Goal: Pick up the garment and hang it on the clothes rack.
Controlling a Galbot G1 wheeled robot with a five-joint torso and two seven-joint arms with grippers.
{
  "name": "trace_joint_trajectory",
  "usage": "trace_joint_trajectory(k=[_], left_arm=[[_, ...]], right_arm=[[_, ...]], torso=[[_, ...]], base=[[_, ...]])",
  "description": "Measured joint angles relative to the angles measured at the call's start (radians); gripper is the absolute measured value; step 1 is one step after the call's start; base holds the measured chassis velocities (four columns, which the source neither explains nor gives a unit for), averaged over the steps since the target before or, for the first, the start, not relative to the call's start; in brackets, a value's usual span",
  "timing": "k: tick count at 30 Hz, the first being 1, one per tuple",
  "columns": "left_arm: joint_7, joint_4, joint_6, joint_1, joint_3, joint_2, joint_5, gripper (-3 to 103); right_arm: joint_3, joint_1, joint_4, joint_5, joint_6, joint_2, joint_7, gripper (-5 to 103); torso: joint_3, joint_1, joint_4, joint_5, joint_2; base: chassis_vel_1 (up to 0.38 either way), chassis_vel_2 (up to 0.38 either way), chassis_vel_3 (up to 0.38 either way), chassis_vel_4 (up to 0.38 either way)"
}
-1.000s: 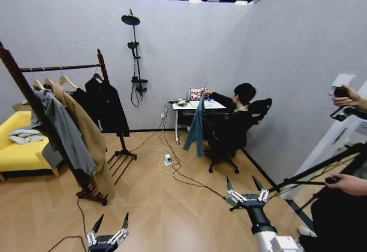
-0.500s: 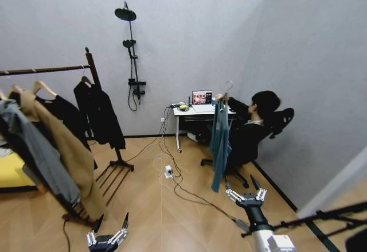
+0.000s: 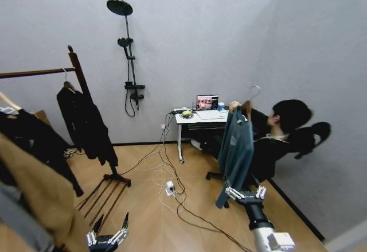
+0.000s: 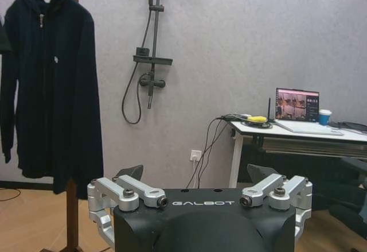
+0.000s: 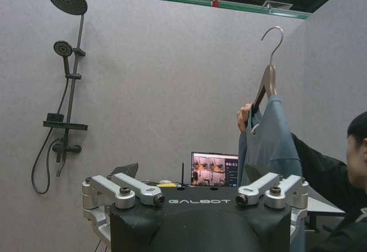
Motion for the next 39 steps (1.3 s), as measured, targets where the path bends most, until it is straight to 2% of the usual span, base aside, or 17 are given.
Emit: trace_joint_trajectory(k=[5,8,9,10,12,13,15,18,20,24,27,31,32,33,36,37,39], left_arm=[[0.0,0.0,0.0,0.0,0.0,0.0,0.0,100],[0.0,0.0,0.0,0.0,0.0,0.0,0.0,100],[0.0,0.0,0.0,0.0,0.0,0.0,0.0,100],[0.0,0.0,0.0,0.0,0.0,0.0,0.0,100],[0.0,0.0,0.0,0.0,0.0,0.0,0.0,100],[0.0,0.0,0.0,0.0,0.0,0.0,0.0,100],[0.0,0.0,0.0,0.0,0.0,0.0,0.0,100],[0.0,0.0,0.0,0.0,0.0,0.0,0.0,100],[0.0,0.0,0.0,0.0,0.0,0.0,0.0,100],[0.0,0.0,0.0,0.0,0.0,0.0,0.0,100],[0.0,0.0,0.0,0.0,0.0,0.0,0.0,100],[0.0,0.0,0.0,0.0,0.0,0.0,0.0,100],[0.0,0.0,0.0,0.0,0.0,0.0,0.0,100],[0.0,0.0,0.0,0.0,0.0,0.0,0.0,100],[0.0,0.0,0.0,0.0,0.0,0.0,0.0,100],[0.0,0.0,0.0,0.0,0.0,0.0,0.0,100],[0.0,0.0,0.0,0.0,0.0,0.0,0.0,100]], right_arm=[[0.001,0.0,0.014,-0.002,-0.002,0.0,0.012,100],[-0.014,-0.03,0.103,-0.083,-0.003,0.0,0.083,100],[-0.02,-0.051,0.166,-0.135,-0.007,0.0,0.097,100],[-0.02,-0.051,0.166,-0.135,-0.007,0.0,0.097,100],[-0.023,-0.059,0.194,-0.164,-0.027,0.0,0.099,100],[-0.015,-0.046,0.202,-0.149,-0.074,0.0,0.116,100],[0.005,-0.038,0.206,-0.136,-0.091,0.0,0.141,100],[0.056,-0.01,0.208,-0.085,-0.095,-0.024,0.182,100],[0.098,0.015,0.208,0.008,-0.142,-0.044,0.227,100],[0.108,0.02,0.207,0.07,-0.14,-0.052,0.211,100],[0.115,0.031,0.207,0.064,-0.104,-0.049,0.209,100],[0.136,0.064,0.206,0.09,-0.127,-0.036,0.279,100],[0.172,0.083,0.205,0.147,-0.155,-0.046,0.281,100],[0.172,0.083,0.205,0.147,-0.155,-0.046,0.281,100],[0.355,0.181,0.204,0.406,-0.265,-0.164,0.234,100],[0.355,0.181,0.204,0.406,-0.265,-0.164,0.234,100],[0.424,0.214,0.204,0.489,-0.303,-0.215,0.221,100]], torso=[[0.0,0.0,0.0002,0.0,0.0],[0.0,0.001,-0.0001,0.0011,-0.001],[0.0,0.0,-0.0001,-0.001,0.0],[0.0,0.0,-0.0001,-0.001,0.0],[0.0,0.001,-0.0008,-0.0011,0.0],[0.001,0.002,0.0007,0.0012,-0.001],[0.001,0.002,-0.0002,0.0005,-0.001],[0.0,0.001,0.0005,0.0005,-0.001],[0.0,0.0,0.0002,0.0,-0.001],[0.0,-0.001,0.0,0.0004,0.001],[0.0,-0.001,0.0,0.0003,0.001],[0.0,0.0,0.0,0.0,0.0],[0.0,0.0,0.0001,0.0006,0.0],[0.0,0.0,0.0001,0.0006,0.0],[0.0,0.001,0.0,0.0005,-0.001],[0.0,0.001,0.0,0.0005,-0.001],[0.0,0.001,0.0003,0.0003,-0.001]], base=[[-0.366,0.364,0.361,-0.371],[-0.344,0.36,0.366,-0.359],[-0.362,0.357,0.382,-0.319],[-0.362,0.357,0.382,-0.319],[-0.224,0.282,0.299,-0.319],[-0.224,0.228,0.199,-0.236],[-0.183,0.228,0.026,-0.078],[-0.033,0.088,0.057,-0.086],[0.0,0.0,0.0,0.0],[0.046,-0.055,-0.034,0.053],[0.059,-0.074,-0.052,0.073],[0.0,0.0,0.0,0.0],[0.0,0.06,0.013,-0.012],[0.0,0.06,0.013,-0.012],[0.0,0.0,0.0,0.0],[0.0,0.0,0.0,0.0],[0.0,0.0,0.0,0.0]])
